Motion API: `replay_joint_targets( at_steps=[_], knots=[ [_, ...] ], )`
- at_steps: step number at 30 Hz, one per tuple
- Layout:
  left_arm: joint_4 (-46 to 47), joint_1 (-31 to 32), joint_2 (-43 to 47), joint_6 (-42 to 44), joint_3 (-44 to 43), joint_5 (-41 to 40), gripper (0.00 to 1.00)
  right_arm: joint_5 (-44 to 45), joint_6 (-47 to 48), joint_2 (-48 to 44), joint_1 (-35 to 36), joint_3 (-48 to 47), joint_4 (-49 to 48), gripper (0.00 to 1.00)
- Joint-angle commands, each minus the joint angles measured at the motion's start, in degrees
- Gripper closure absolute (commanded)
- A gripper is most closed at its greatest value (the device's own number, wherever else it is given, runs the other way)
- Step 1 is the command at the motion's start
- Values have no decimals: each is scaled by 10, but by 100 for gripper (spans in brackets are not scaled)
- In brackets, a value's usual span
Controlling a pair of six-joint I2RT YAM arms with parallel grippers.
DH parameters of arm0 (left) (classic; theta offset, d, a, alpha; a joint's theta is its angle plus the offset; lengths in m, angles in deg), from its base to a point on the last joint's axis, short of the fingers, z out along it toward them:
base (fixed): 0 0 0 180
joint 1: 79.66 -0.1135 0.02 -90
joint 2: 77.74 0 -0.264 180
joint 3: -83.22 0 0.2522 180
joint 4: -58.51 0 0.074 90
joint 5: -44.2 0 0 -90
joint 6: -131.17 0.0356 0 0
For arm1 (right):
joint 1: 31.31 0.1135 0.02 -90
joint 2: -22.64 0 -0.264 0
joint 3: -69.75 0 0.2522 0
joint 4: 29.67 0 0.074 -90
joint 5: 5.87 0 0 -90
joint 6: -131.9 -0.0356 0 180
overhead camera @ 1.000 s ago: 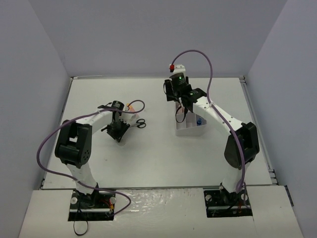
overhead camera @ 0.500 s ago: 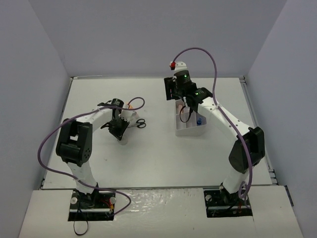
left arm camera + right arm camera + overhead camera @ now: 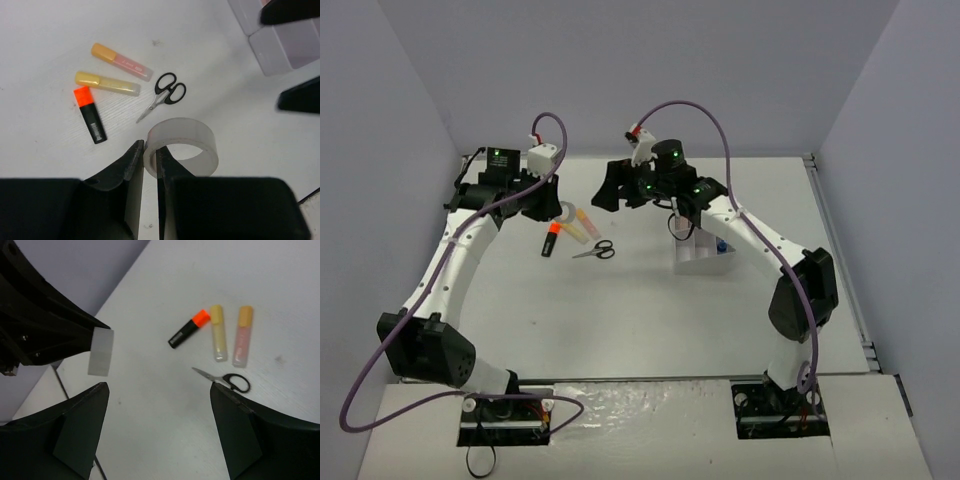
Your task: Sort the stationery into containers
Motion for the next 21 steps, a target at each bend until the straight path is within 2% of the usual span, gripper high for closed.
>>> replay_joint_targets(
  at_steps=[1,7,11,17,20,21],
  knots=[
    [-5,3,-1,-32,-17,28,100,-82,-109,23,41,-23,-164,20],
    [-3,2,5,-34,-20,33,100,-107,-182,60,48,-1,-254,23],
    [1,2,5,-39,-17,34,100,-115,-188,74,55,1,-259,28],
    [1,2,5,-39,-16,38,100,-102,-187,83,53,7,-254,53],
    [0,2,6,-39,-12,40,100,-105,-191,84,52,5,-260,70],
    [1,3,6,-39,-11,38,100,-109,-193,86,52,3,-261,72]
  ],
)
